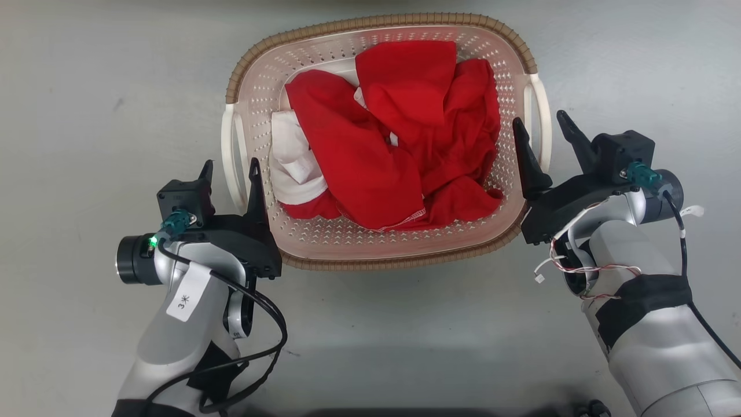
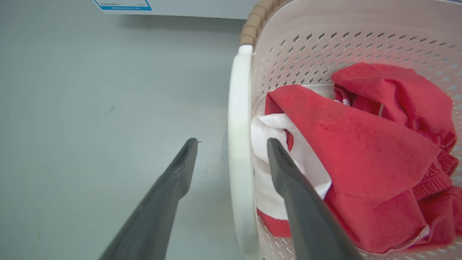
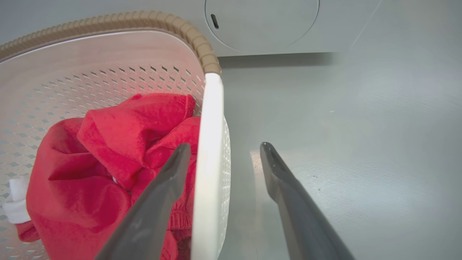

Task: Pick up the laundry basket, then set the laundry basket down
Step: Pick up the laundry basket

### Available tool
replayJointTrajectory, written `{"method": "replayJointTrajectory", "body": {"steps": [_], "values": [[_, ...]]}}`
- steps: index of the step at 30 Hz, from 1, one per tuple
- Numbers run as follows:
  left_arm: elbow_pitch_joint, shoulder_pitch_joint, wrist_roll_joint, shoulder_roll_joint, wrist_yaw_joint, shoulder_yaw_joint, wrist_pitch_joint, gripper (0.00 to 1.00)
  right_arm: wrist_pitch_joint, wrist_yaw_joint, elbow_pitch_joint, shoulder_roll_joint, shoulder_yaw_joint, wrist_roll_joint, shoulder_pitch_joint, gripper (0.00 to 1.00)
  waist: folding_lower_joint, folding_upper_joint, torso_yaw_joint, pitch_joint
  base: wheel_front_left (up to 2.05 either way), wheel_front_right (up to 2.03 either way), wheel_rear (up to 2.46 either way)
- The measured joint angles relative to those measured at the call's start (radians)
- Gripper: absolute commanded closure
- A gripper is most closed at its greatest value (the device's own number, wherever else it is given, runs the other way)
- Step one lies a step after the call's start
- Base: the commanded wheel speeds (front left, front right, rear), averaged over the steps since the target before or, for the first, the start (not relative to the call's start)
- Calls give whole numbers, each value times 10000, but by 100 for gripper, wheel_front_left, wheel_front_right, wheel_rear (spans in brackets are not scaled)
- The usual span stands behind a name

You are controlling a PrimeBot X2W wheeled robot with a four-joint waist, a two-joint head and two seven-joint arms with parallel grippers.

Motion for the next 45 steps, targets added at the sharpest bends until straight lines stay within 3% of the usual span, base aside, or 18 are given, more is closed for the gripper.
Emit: {"method": "replayJointTrajectory", "body": {"steps": [14, 16, 18, 19, 20, 21, 22, 23, 24, 45], "values": [[978, -967, -165, -12, 0, -326, -128, 0, -136, 15, 882, 75, 395, -42, -794, 0, 0, -1, -61, 333, 0, 0, 0], [1089, -1034, -224, -13, 0, -410, -130, 0, -138, 15, 988, 82, 474, -50, -888, 16, 0, -1, -72, 342, 0, 0, 0], [1218, -1079, -253, -13, 0, -487, -130, 0, -140, 15, 1085, 96, 535, -50, -1012, 50, 0, -1, -85, 342, 0, 0, 0], [1275, -1104, -267, -13, 0, -529, -130, 3, -144, 15, 1151, 98, 575, -50, -1075, 60, 0, -1, -90, 339, 0, 0, 0], [1333, -1134, -295, -13, 0, -566, -132, 16, -148, 15, 1212, 98, 612, -52, -1129, 67, -1, -2, -95, 335, 0, 0, 0], [1386, -1182, -316, -13, 0, -600, -132, 33, -150, 15, 1252, 100, 650, -52, -1164, 87, -2, -2, -100, 330, 0, 0, 0], [1438, -1228, -347, -13, 0, -631, -134, 54, -155, 27, 1302, 123, 700, -52, -1186, 100, -1, -1, -105, 321, 0, 0, 0], [1515, -1253, -384, -19, 0, -663, -171, 88, -203, 8, 1379, 161, 721, -52, -1203, 100, -1, -2, -109, 300, 0, 0, 0], [1599, -1252, -464, -17, 0, -706, -209, 100, -226, 12, 1463, 155, 782, -52, -1224, 100, -1, -1, -114, 269, 0, 0, 0], [2525, -1026, -1499, -12, -15, -1964, -234, 100, -226, -564, 1929, 121, 2418, 1965, -359, 100, -2, -2, -148, -1475, 0, 0, 0]]}}
